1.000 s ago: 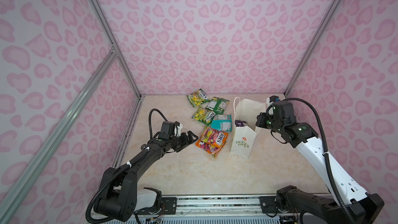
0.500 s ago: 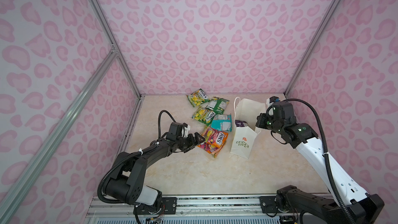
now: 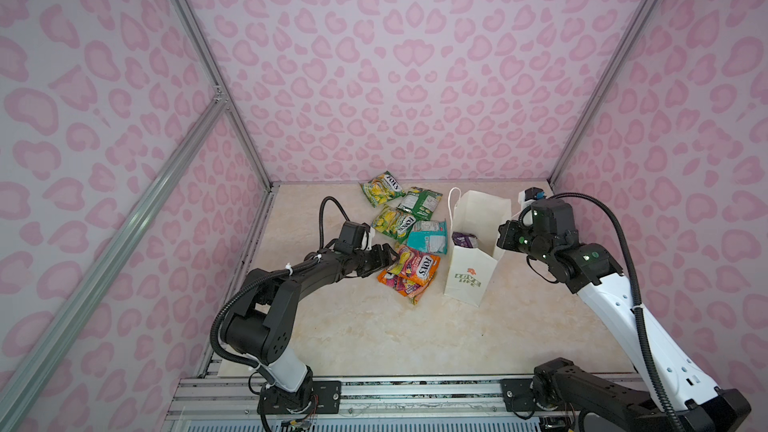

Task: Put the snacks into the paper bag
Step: 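Lower the left gripper onto the orange Fox's Fruits bag and grasp it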

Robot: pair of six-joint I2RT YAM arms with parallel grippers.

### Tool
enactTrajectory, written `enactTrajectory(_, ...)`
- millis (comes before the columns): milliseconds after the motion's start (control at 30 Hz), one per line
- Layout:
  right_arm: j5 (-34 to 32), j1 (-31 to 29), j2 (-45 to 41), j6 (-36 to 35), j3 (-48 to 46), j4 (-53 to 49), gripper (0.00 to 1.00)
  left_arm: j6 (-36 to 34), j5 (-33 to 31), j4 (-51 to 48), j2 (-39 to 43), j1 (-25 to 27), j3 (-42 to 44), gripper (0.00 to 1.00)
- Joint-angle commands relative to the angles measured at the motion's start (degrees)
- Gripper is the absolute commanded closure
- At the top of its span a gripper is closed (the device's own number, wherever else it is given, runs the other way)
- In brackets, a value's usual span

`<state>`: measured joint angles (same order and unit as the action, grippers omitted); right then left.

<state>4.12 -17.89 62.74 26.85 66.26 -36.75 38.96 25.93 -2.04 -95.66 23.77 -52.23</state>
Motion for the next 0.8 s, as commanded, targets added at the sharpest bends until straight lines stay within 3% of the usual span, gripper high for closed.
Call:
enactTrajectory(0, 0.58, -0.12, 0.43, 0.13, -0.54, 0.10, 1.00, -1.10, -2.23, -3.71, -1.90, 1.52, -2.27, 0.20)
enactTrajectory(167, 0.85, -0.04, 0.72, 0.12, -0.30, 0.21, 1.00, -0.51, -3.40, -4.81, -4.80, 3.26, -4.90, 0.28)
enactTrajectory(333, 0.72, -0.05, 0.63, 0.00, -0.36, 0.23, 1.00, -0.25, -2.56, -5.83, -7.47, 3.61, -7.54, 0.52)
enactTrajectory(567, 0.71, -0.06, 0.88, -0.07, -0.61, 0.45, 1.00, -1.02, -5.24, -10.76, -4.40, 3.64, -12.08, 0.80)
enactTrajectory(767, 1.23, -0.11, 1.51, -0.09, -0.10, 0.70, 1.00, -2.20, -7.83, -16.38, -0.27, 3.56, -16.90, 0.90)
